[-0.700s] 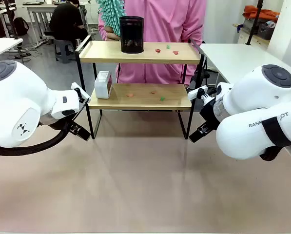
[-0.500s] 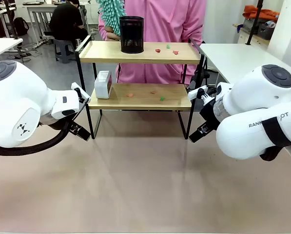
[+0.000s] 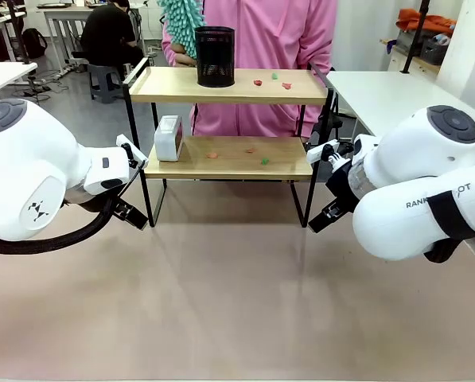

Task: Clean the shelf.
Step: Pick up the Duster from the human.

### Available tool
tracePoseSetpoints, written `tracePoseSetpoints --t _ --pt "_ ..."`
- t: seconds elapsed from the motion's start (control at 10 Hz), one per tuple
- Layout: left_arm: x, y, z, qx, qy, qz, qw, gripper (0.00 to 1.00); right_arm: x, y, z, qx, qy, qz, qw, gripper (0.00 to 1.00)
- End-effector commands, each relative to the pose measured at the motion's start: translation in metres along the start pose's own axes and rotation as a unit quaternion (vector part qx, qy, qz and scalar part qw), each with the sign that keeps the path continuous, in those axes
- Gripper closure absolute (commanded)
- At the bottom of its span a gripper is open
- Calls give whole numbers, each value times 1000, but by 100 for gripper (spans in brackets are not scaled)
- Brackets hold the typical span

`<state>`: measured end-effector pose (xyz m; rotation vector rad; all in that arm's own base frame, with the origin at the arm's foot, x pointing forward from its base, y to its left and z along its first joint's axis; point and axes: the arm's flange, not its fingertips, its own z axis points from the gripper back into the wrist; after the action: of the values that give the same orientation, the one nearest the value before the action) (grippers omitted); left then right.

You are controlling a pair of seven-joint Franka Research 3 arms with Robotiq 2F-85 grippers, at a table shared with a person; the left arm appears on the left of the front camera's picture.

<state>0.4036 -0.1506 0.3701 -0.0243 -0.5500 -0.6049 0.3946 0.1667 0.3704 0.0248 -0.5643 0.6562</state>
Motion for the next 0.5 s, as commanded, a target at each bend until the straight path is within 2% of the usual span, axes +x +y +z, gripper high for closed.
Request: tracePoseSetpoints --t 0.0,0.4 --pt "0 0 0 0 0 0 1000 0 0 0 0 0 0 0 1000 0" --pt "0 0 0 0 0 0 1000 0 0 0 0 0 0 0 1000 0"
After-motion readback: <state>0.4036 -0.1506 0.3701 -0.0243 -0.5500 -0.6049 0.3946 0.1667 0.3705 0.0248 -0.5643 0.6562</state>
